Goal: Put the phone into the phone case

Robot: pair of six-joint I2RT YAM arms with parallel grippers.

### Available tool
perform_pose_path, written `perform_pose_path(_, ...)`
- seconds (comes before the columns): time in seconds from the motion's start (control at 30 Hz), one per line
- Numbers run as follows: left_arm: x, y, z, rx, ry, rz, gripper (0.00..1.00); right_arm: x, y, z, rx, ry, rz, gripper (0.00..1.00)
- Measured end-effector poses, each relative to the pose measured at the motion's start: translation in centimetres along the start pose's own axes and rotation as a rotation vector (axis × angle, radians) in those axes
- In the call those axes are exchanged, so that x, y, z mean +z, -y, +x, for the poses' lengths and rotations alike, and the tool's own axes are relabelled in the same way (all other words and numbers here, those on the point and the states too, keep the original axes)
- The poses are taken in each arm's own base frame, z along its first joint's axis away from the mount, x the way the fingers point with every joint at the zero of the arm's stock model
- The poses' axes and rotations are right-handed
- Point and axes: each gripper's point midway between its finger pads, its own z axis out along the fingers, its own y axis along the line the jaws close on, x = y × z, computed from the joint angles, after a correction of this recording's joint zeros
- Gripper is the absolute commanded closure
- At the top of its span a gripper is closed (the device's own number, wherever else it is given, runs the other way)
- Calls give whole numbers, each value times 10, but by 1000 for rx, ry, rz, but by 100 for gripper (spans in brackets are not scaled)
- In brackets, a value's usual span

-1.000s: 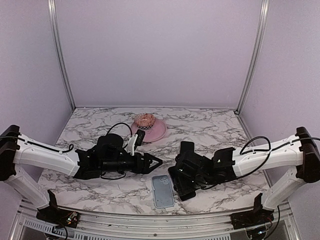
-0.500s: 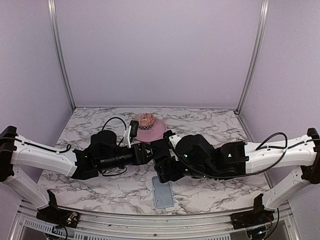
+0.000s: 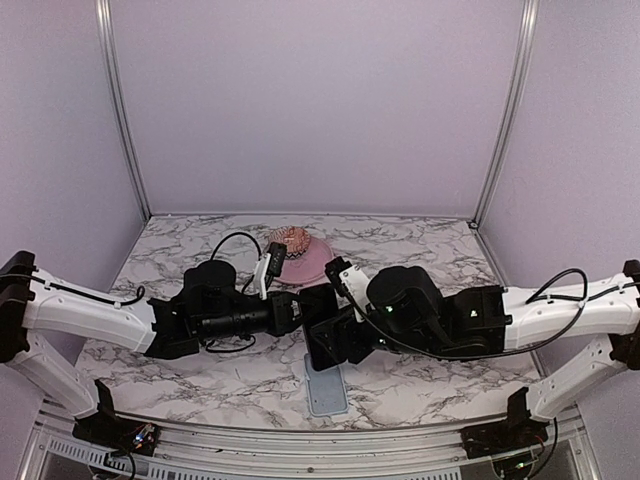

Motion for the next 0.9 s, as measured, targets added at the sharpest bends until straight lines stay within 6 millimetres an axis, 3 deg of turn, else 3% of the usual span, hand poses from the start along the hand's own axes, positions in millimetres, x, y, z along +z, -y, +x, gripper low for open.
perform_pose_path(0.07,-1,1,4,18,-16,12,100,-6,0,1,-12,0,-16,2)
perform_pose_path(0.23,-6,15,13,119,-65,84,100,-40,3,3,-87,14,-152,1)
perform_pose_path(0.4,-18,46,25,248,-113,217,100,-72,10,-16,-155,114,-330,3)
perform_pose_path(0.53,-27,72,36,341,-139,319,100,-77,4,-28,-218,139,-501,22)
perform_pose_path(0.7,-33,87,43,409,-145,376,100,-68,-14,-20,-256,68,-665,49)
perform_pose_path(0.9,-32,90,46,435,-149,388,100,-74,-28,-10,-269,35,-783,59)
